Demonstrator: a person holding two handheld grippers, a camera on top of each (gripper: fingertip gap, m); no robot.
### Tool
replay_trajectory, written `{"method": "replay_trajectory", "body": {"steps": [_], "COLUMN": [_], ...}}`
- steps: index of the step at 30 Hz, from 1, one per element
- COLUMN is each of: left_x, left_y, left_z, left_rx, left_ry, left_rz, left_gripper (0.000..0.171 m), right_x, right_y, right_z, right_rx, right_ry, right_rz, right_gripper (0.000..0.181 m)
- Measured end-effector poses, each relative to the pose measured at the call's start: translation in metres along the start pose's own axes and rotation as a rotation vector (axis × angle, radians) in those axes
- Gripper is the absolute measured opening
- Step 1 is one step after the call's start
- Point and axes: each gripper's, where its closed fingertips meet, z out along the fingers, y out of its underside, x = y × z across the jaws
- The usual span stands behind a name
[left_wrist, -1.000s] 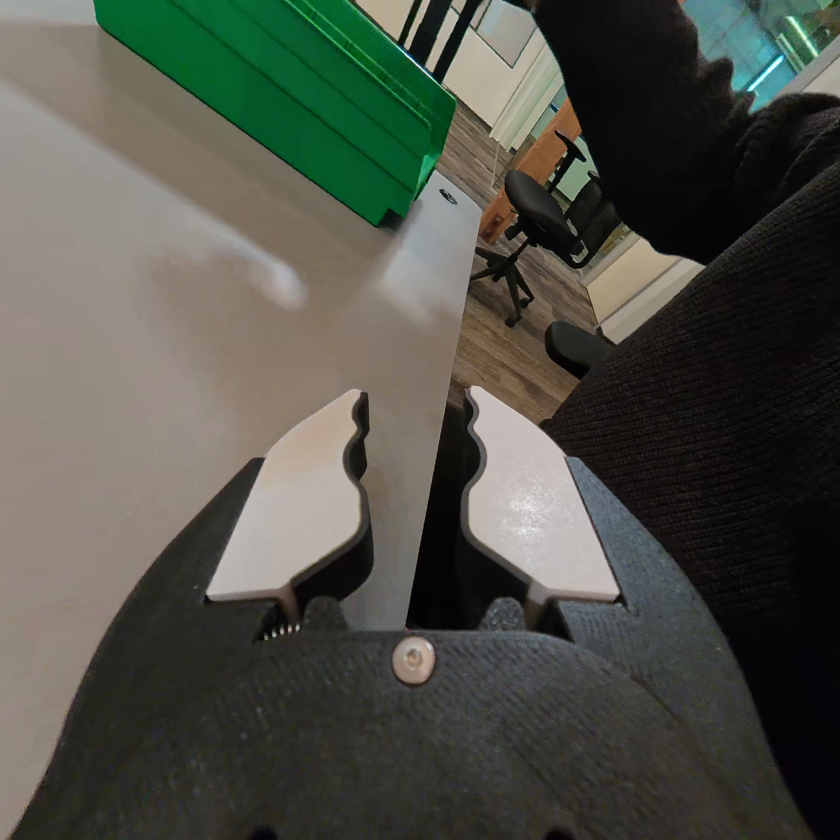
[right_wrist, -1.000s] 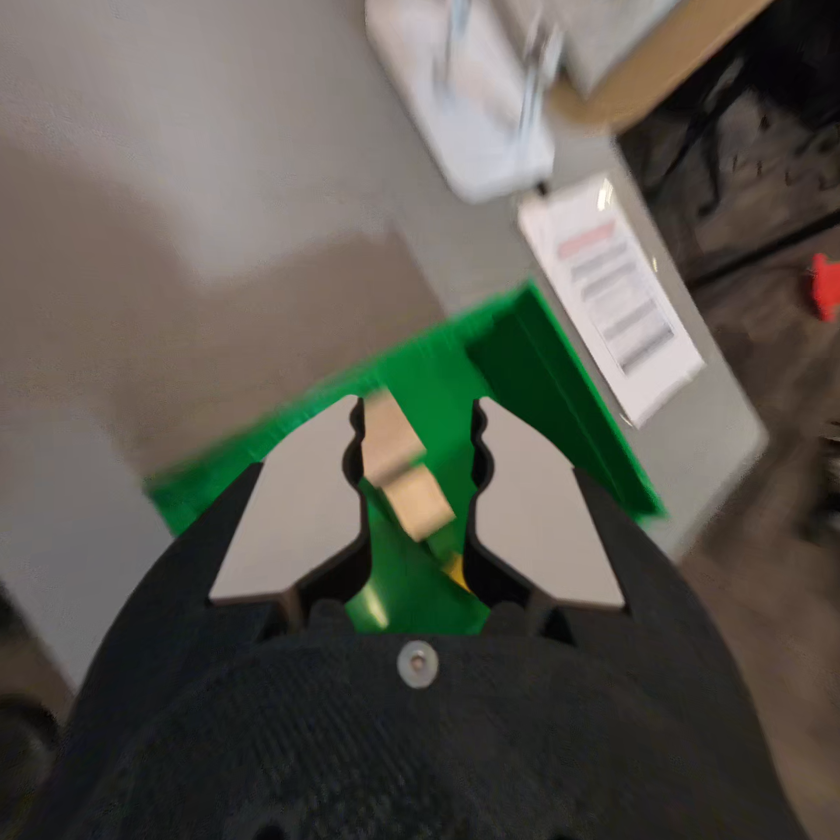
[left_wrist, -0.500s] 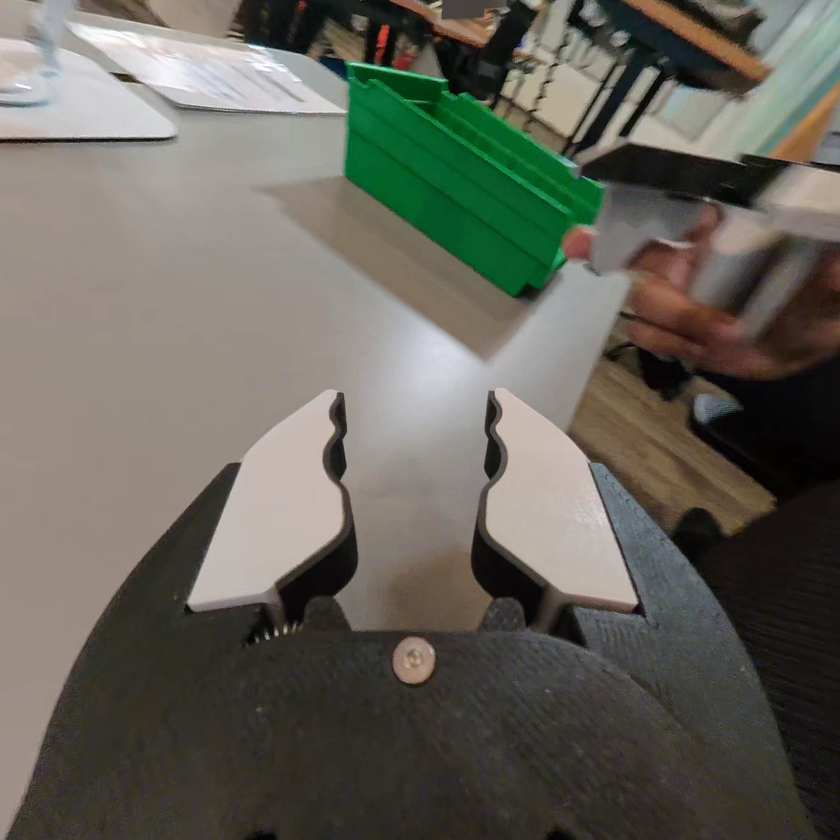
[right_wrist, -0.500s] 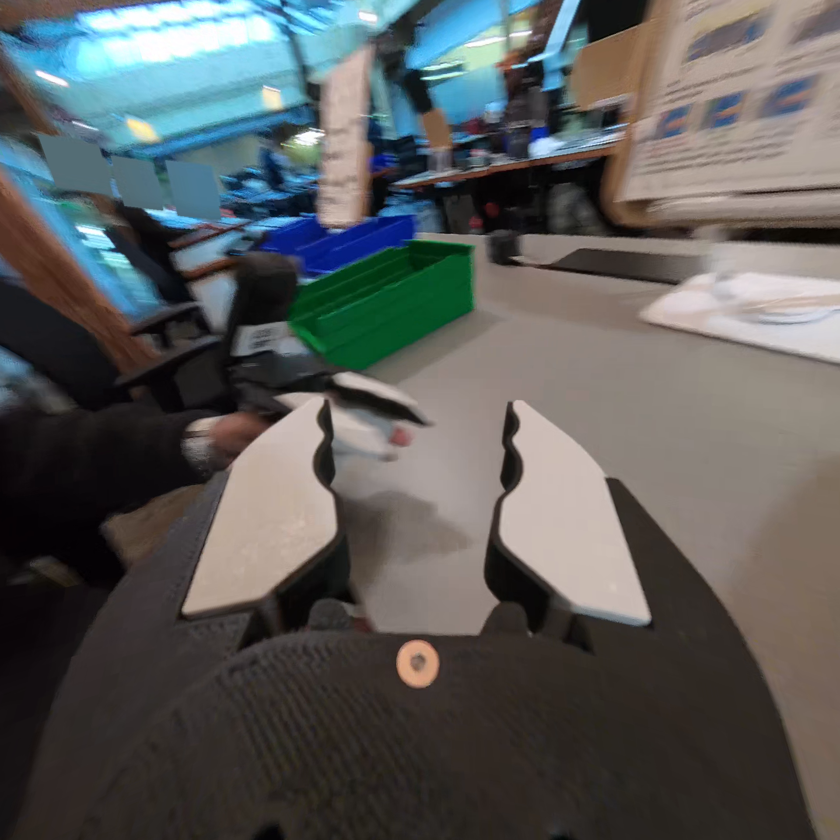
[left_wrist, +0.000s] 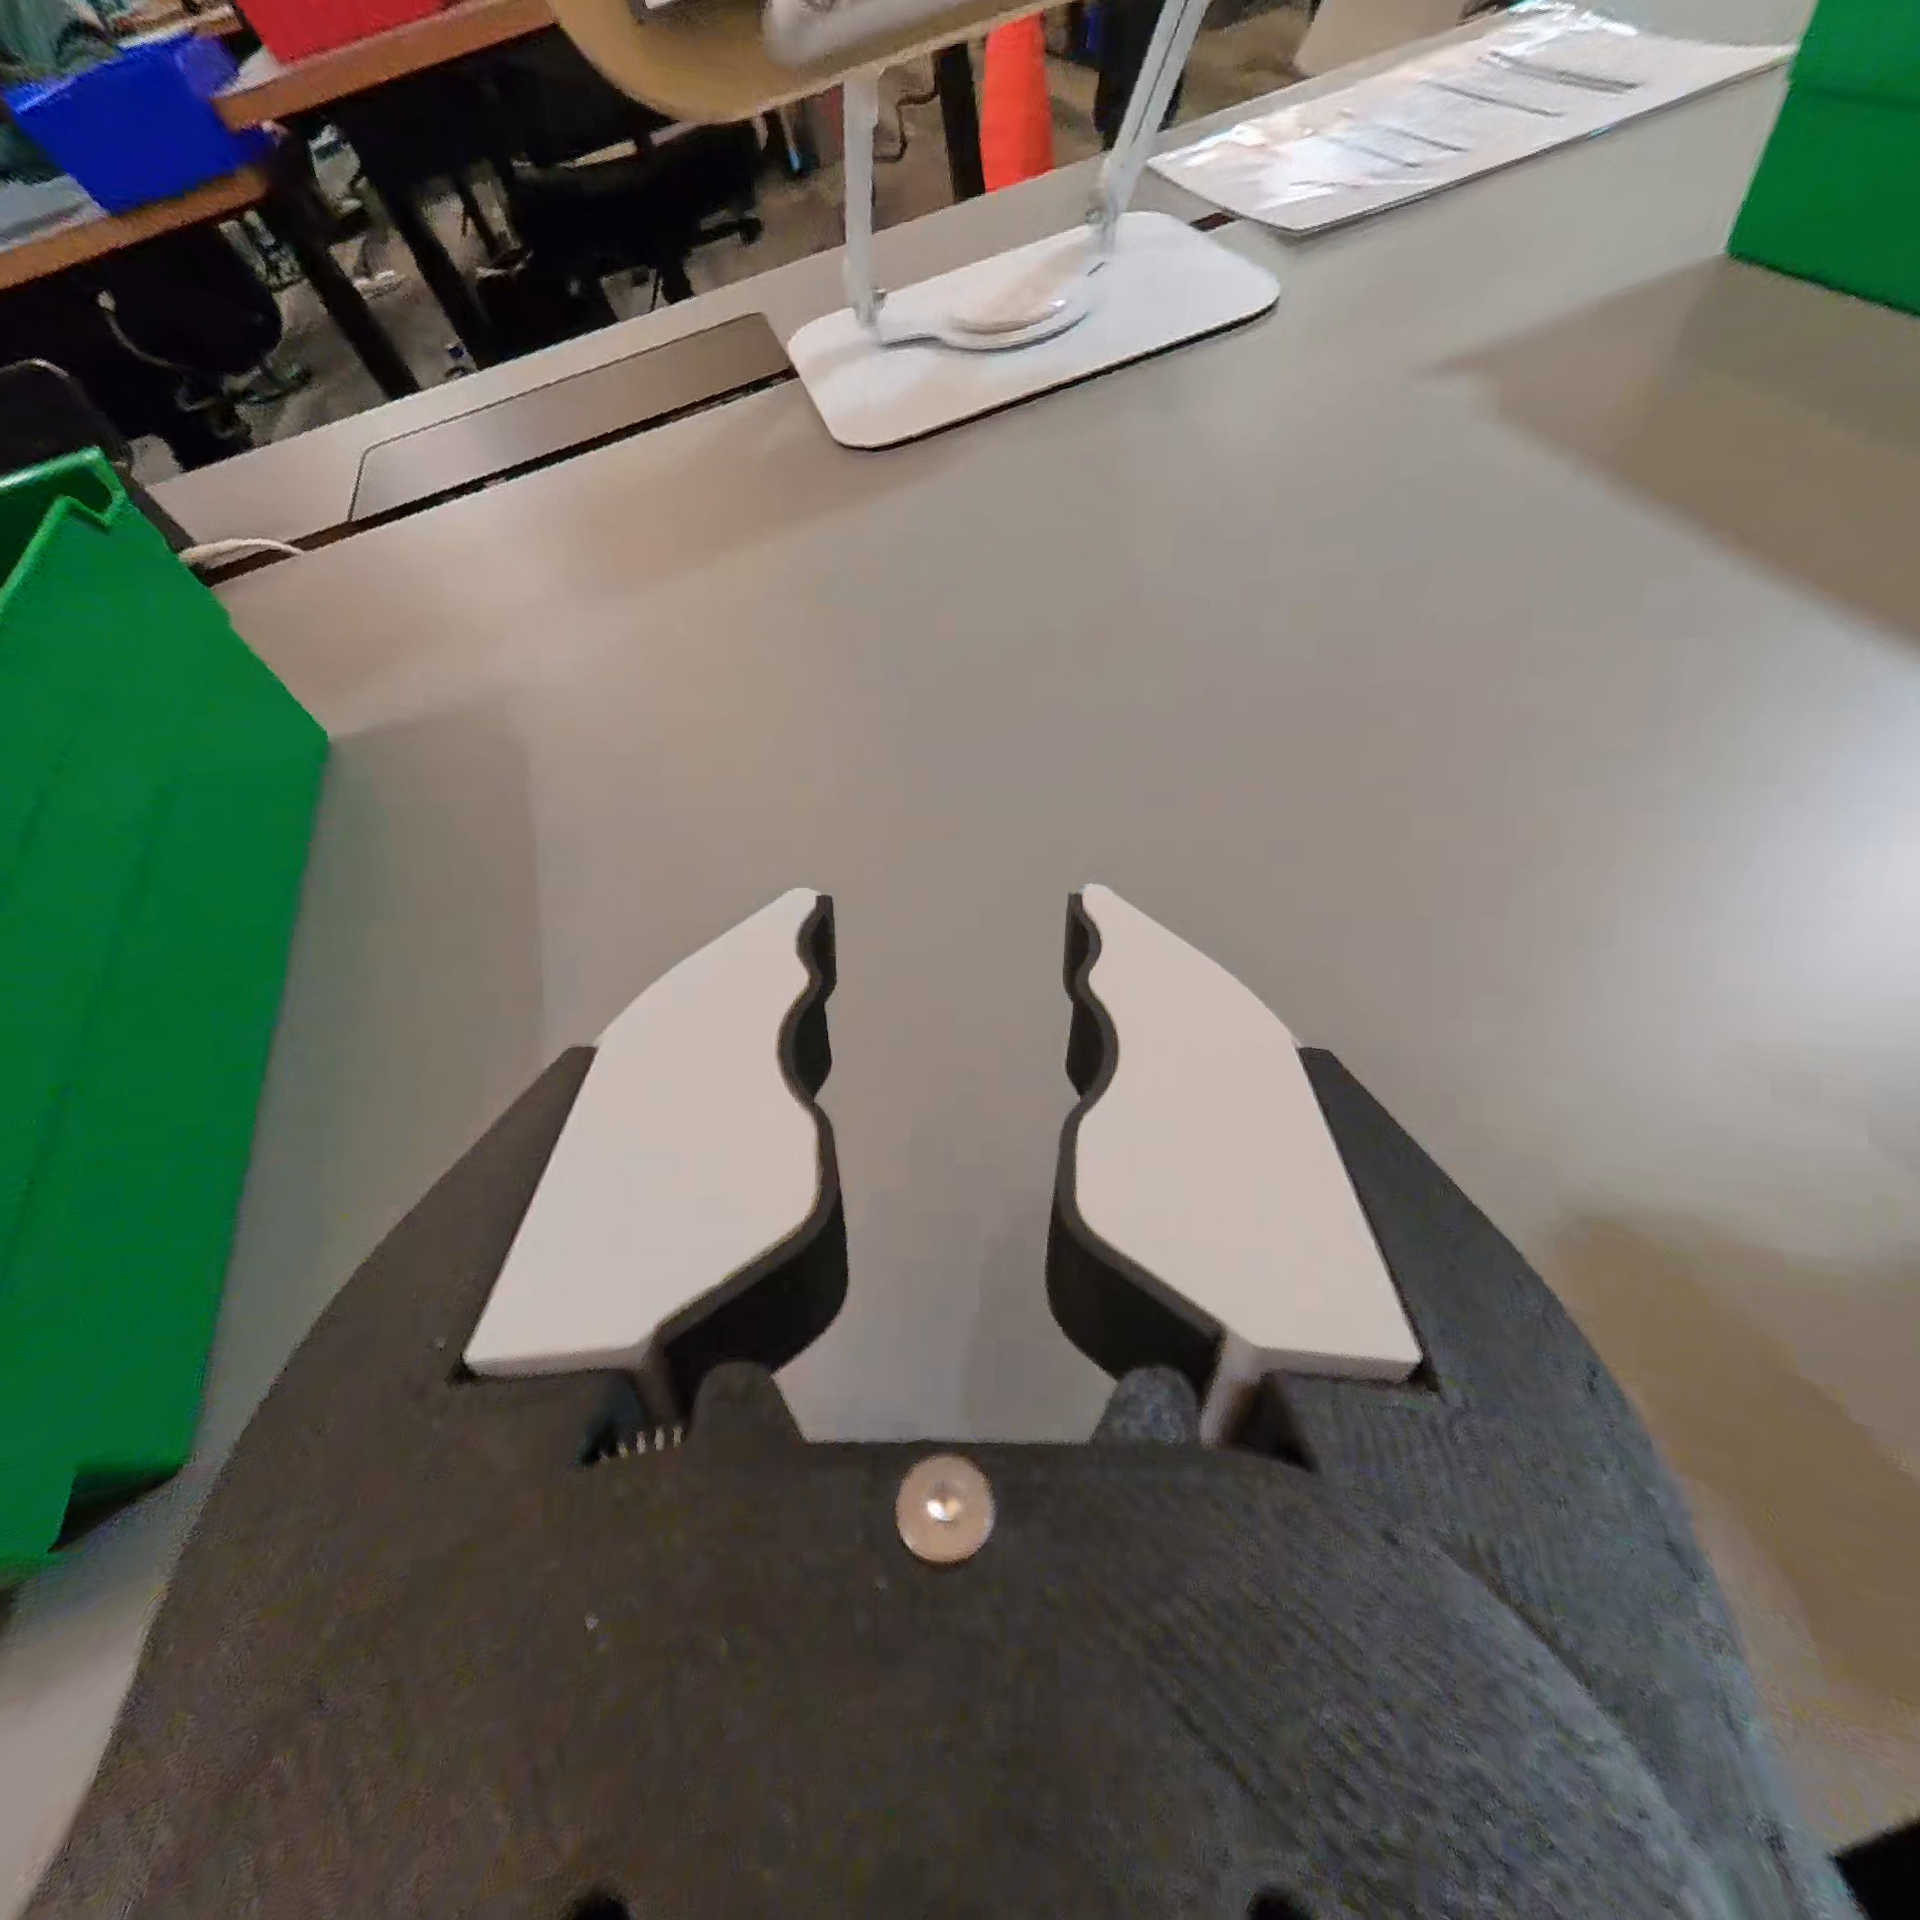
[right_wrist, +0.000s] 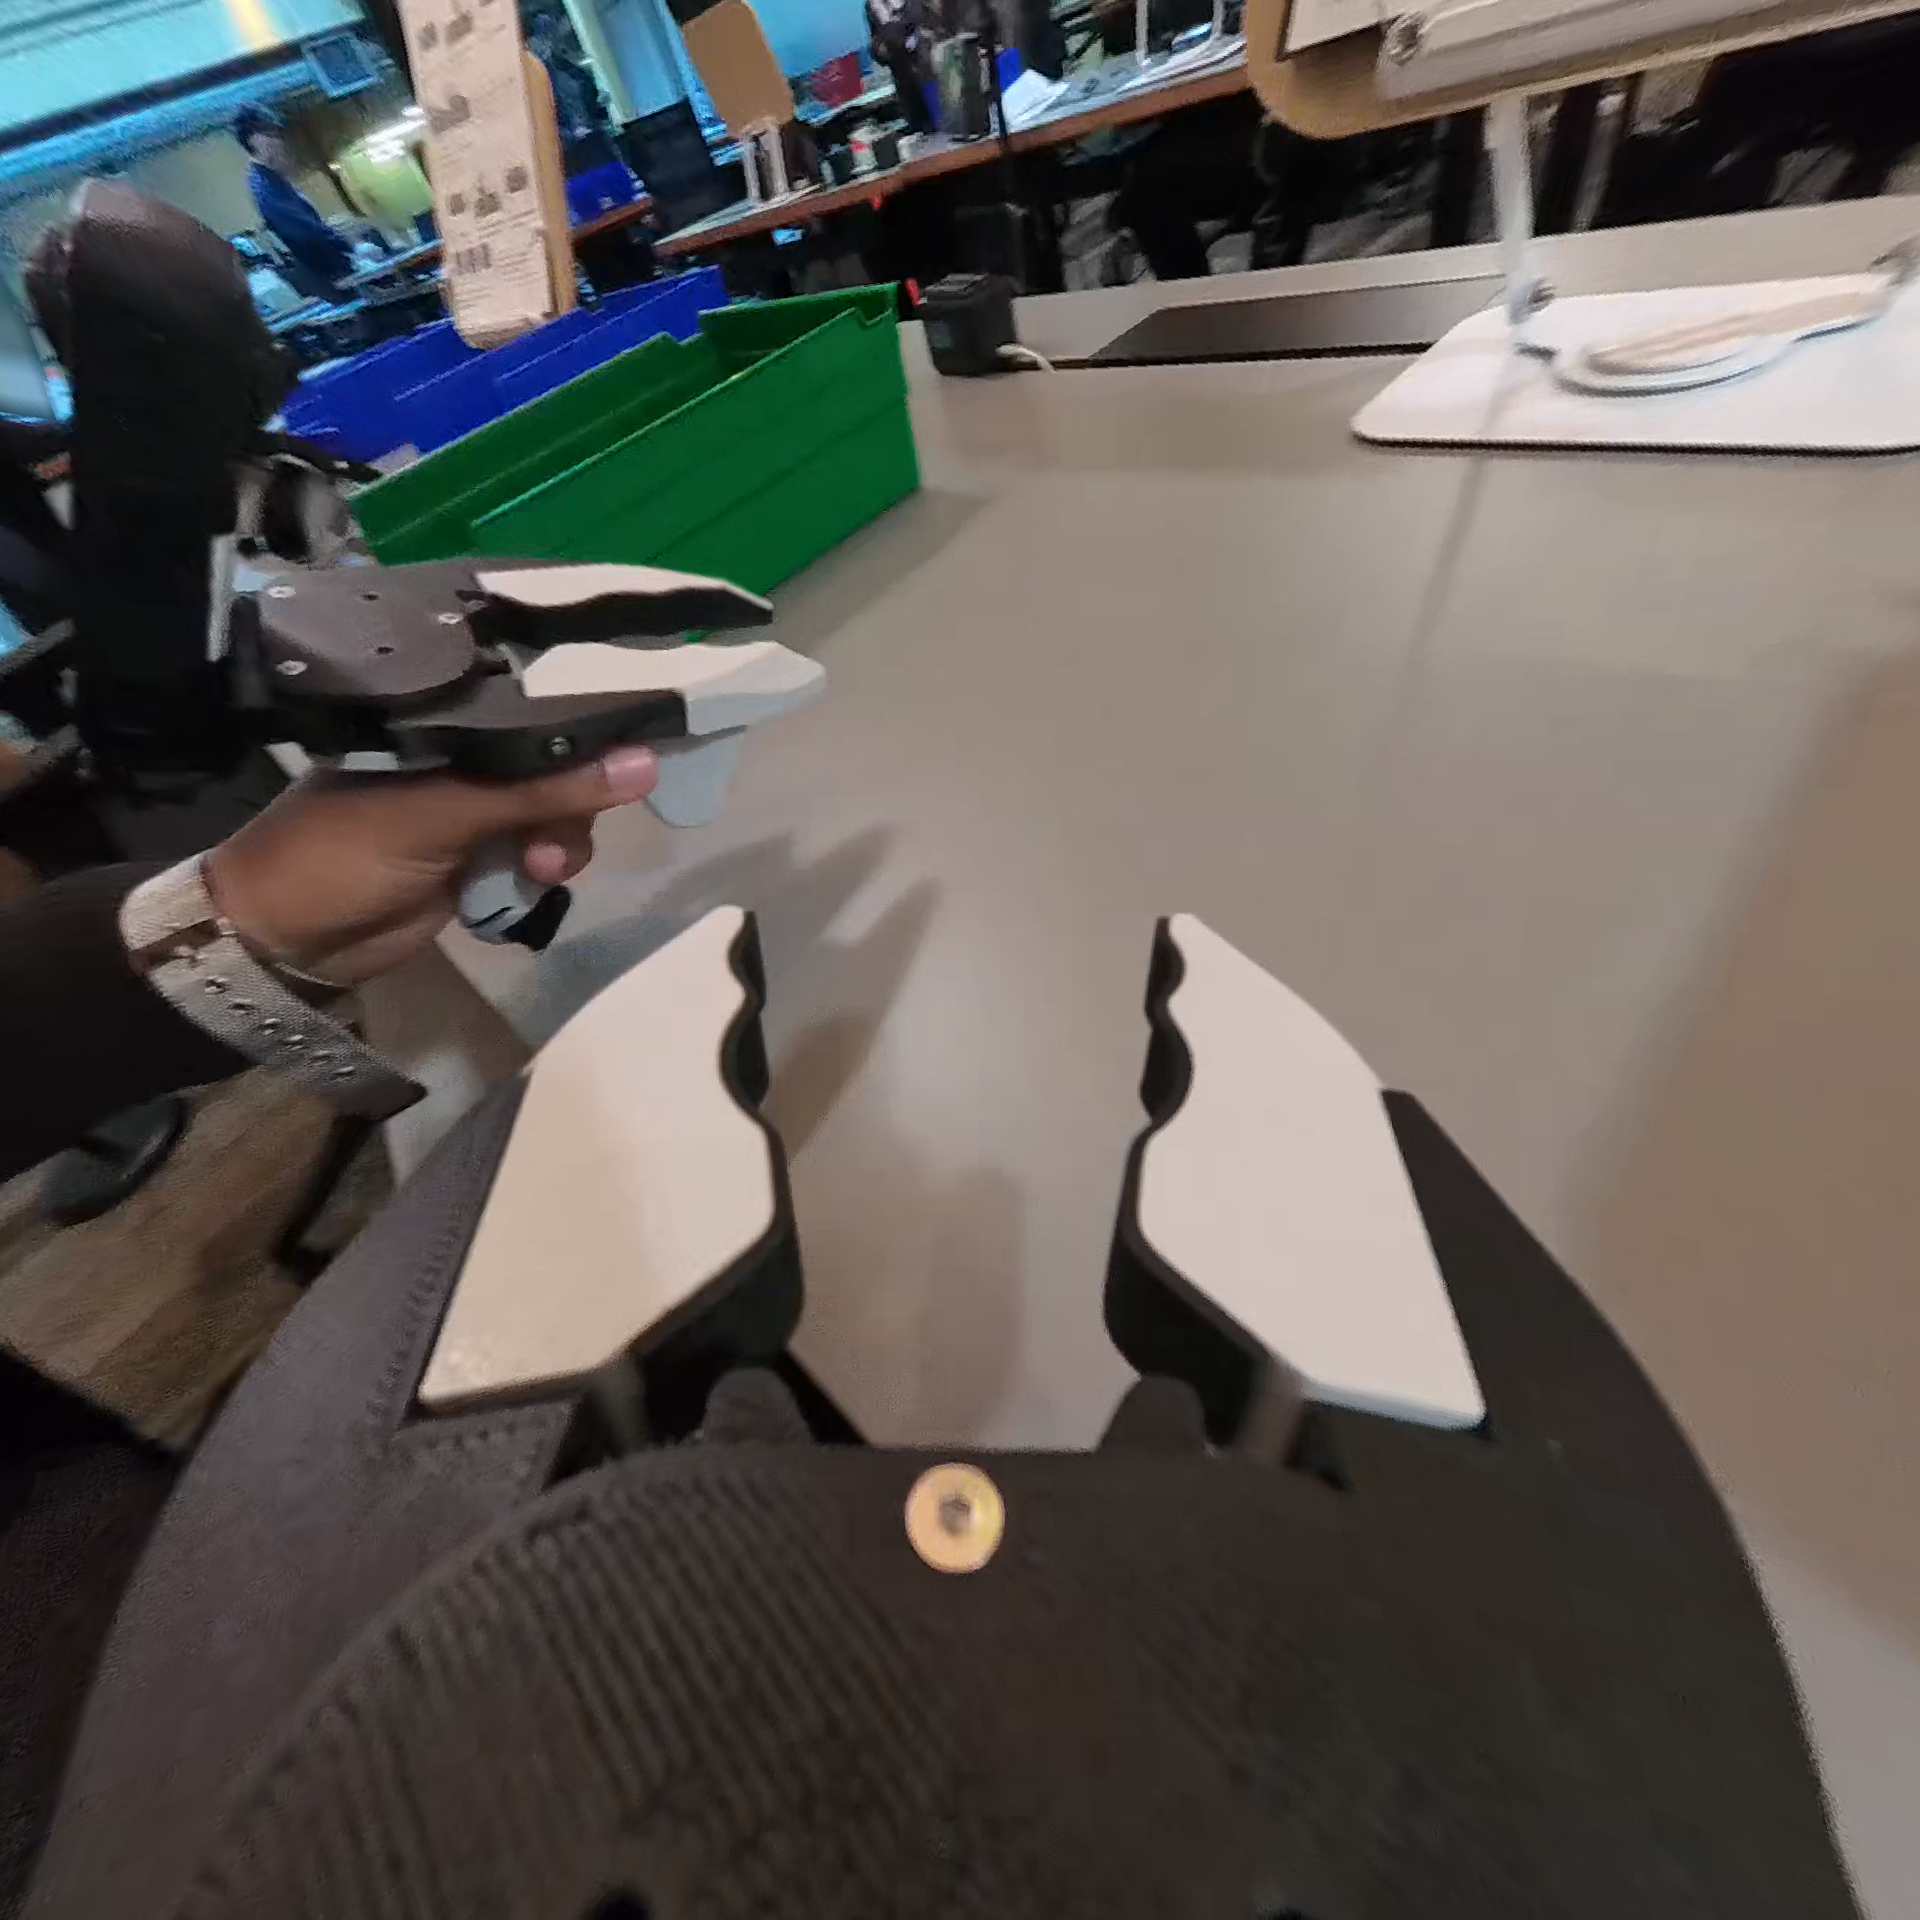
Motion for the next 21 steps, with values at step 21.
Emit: {"method": "replay_trajectory", "body": {"steps": [21], "left_x": [0.003], "left_y": [-0.002], "left_z": [0.038], "left_rx": [-0.072], "left_ry": [-0.083], "left_rz": [0.063], "left_gripper": [0.024], "right_x": [0.026], "right_y": [-0.039], "right_z": [0.022], "right_rx": [0.241], "right_ry": [0.302], "right_rz": [-0.421], "right_gripper": [0.0]}}
